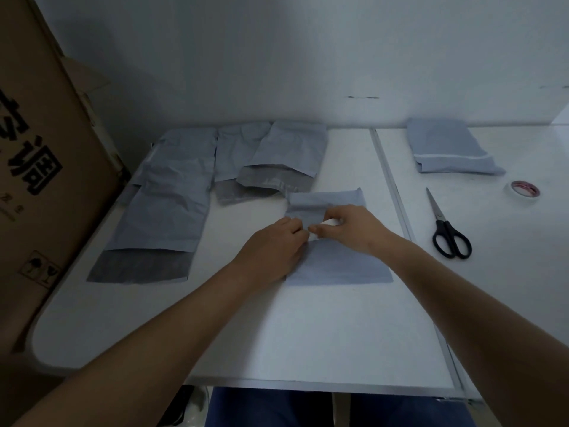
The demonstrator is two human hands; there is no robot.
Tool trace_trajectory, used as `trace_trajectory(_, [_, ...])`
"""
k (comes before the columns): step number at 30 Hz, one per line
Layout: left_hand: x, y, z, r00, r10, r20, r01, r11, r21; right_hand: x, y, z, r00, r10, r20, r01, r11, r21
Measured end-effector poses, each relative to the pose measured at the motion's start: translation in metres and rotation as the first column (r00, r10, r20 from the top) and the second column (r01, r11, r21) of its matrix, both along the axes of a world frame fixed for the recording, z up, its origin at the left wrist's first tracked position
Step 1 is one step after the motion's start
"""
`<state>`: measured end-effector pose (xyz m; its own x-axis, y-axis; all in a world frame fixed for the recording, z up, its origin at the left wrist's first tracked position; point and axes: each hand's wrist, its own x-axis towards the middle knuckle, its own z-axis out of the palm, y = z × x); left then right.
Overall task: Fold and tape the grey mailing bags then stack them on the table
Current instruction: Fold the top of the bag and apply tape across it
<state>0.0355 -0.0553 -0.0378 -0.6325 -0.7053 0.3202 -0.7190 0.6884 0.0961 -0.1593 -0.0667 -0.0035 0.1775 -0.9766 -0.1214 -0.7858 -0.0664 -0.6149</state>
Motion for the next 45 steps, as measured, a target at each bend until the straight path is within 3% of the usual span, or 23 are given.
trace_trajectory(10, [0.003, 0.007, -0.012, 0.999, 0.028, 0.02, -0.026, 0.996, -0.091, -0.004, 0.003, 0.006, 0.973, -0.084, 0.213, 0.062, 0.992, 0.109])
trace_trajectory(15, [0.002, 0.007, -0.015, 1.0, 0.021, 0.017, -0.018, 0.991, -0.133, -0.009, -0.002, 0.011, 0.969, -0.074, 0.236, 0.043, 0.99, 0.133])
trace_trajectory(25, [0.0, 0.009, -0.012, 0.998, 0.041, 0.054, -0.03, 0.983, -0.18, -0.017, -0.012, 0.017, 1.0, 0.006, -0.029, -0.005, 1.0, 0.017])
trace_trajectory(33, [0.001, 0.008, -0.012, 0.998, 0.03, 0.049, -0.021, 0.983, -0.183, -0.021, -0.016, 0.024, 0.988, 0.056, -0.147, -0.053, 0.998, 0.024])
trace_trajectory(45, [0.002, 0.008, -0.013, 0.998, 0.022, 0.058, -0.01, 0.98, -0.197, -0.022, -0.014, 0.027, 0.977, 0.041, -0.208, -0.032, 0.998, 0.045])
